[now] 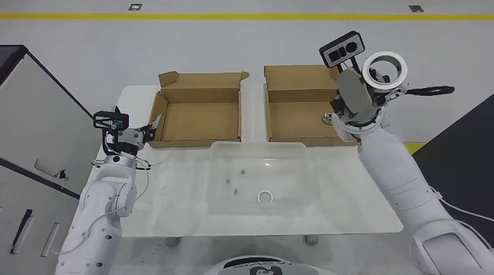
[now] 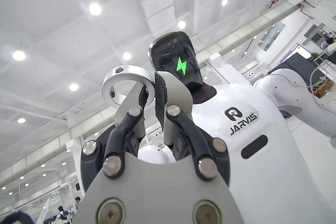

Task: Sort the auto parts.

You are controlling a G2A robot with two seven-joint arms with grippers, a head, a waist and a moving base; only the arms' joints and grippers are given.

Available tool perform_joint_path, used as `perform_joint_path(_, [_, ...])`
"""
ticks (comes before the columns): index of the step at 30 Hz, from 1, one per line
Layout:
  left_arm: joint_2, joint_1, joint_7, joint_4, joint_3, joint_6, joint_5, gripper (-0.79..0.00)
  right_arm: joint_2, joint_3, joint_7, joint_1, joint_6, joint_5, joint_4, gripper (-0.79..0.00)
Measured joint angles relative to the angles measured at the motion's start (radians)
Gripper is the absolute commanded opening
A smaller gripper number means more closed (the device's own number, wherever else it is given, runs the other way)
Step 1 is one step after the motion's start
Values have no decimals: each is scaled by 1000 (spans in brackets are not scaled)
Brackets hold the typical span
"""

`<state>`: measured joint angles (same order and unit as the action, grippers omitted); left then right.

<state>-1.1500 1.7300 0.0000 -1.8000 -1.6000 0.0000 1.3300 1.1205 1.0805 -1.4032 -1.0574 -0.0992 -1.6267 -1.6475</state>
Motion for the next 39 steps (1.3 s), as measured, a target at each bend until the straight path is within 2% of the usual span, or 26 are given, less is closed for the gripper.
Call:
perform_joint_path(3, [0, 0, 0, 0, 0, 0, 0, 0, 5, 8, -3, 3, -2, 26, 5, -785])
perform_joint_path(17, [0, 0, 0, 0, 0, 0, 0, 0, 2, 86, 31, 1, -33, 341, -12, -785])
perform_joint_path(29, [0, 0, 0, 0, 0, 0, 0, 0, 26, 72, -2, -21, 26, 196, -14, -785])
perform_joint_path(39, [0, 0, 0, 0, 0, 0, 0, 0, 30, 71, -9, -21, 35, 188, -10, -785])
